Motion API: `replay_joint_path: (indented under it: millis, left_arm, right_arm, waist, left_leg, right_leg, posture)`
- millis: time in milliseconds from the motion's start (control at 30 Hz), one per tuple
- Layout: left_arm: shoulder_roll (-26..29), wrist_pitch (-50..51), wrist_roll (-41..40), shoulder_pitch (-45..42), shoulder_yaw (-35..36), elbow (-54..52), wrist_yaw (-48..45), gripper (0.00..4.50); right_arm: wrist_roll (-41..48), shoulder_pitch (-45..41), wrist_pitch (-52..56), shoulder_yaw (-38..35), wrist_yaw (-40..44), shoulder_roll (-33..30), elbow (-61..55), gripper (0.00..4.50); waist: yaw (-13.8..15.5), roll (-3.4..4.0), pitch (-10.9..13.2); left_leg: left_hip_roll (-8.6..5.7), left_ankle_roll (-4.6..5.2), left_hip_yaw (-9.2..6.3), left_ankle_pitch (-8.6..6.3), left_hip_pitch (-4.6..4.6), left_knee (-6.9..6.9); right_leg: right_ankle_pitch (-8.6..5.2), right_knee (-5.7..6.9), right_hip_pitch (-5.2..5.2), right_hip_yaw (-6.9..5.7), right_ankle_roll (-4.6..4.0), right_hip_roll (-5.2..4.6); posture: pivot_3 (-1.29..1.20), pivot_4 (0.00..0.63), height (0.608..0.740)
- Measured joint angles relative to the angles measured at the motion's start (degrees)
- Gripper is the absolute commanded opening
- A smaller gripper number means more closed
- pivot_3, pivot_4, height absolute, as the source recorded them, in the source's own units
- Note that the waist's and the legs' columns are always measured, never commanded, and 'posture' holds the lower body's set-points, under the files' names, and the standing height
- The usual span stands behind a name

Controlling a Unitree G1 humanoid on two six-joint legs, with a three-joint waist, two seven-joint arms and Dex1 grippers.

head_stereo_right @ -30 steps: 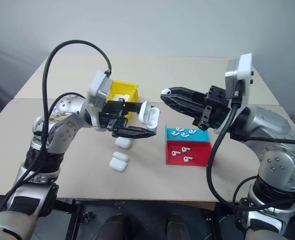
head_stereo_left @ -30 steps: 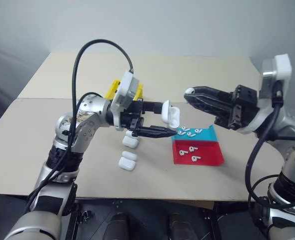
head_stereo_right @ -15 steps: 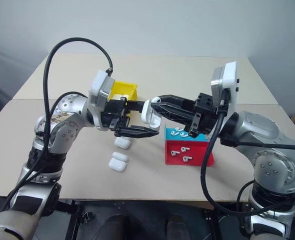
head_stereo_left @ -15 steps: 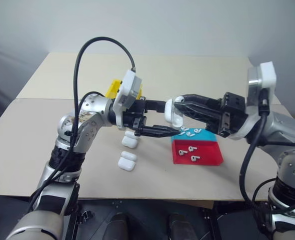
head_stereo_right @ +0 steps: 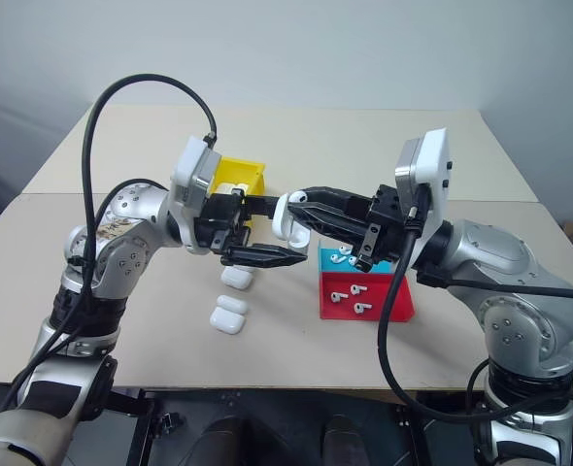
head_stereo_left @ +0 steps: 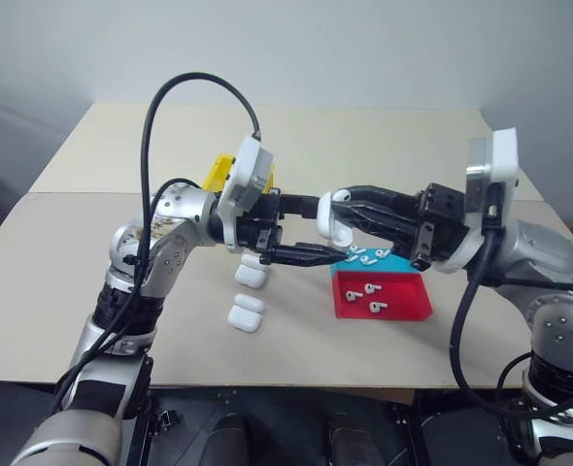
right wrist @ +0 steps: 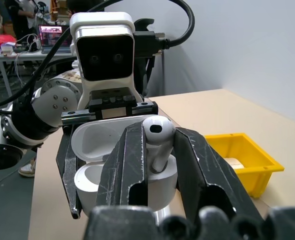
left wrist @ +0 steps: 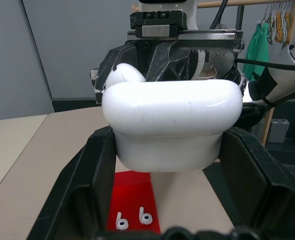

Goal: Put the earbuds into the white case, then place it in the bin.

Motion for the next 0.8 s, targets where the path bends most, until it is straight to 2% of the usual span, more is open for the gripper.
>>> replay_joint_path:
  millis: [333,533,800]
  left_arm:
    - [-0.46,0.02,0.49,0.0,0.02,0.81,0.45,2.79]
    - [-1.01,-0.02,0.44,-0.06,0.39,0.8,1.06,2.79]
    - [0.64,-0.03,0.45,0.29,1.7,0.73,0.78,2.79]
  right_arm:
    - [0.72,1.89,-1.38,-0.08,3.77,-3.91,0.14,4.41]
    - [2.06,1.82,-1.36,-0.08,4.07,-4.61,0.87,4.41]
    - [3.05,-1.37,-1.2,-2.72,6.69,-11.97,6.1,4.41]
  waist:
    - [-0.06,0.0,0.0]
    - [-0.08,0.0,0.0]
    - [-0.08,0.01,0.01]
  left_leg:
    - [0.0,0.0,-0.01,0.0,-0.01,0.0]
    - [0.0,0.0,-0.01,0.0,-0.01,0.0]
    - [0.0,0.0,-0.01,0.0,-0.01,-0.03]
  right_leg:
    - [0.0,-0.02,0.0,0.0,0.0,0.0]
    - [0.0,-0.02,0.0,0.0,0.0,0.0]
    - [0.0,-0.06,0.0,0.0,0.0,0.0]
  posture:
    - [0.0,0.15,0.74]
    - [0.0,0.15,0.74]
    - [0.0,0.15,0.74]
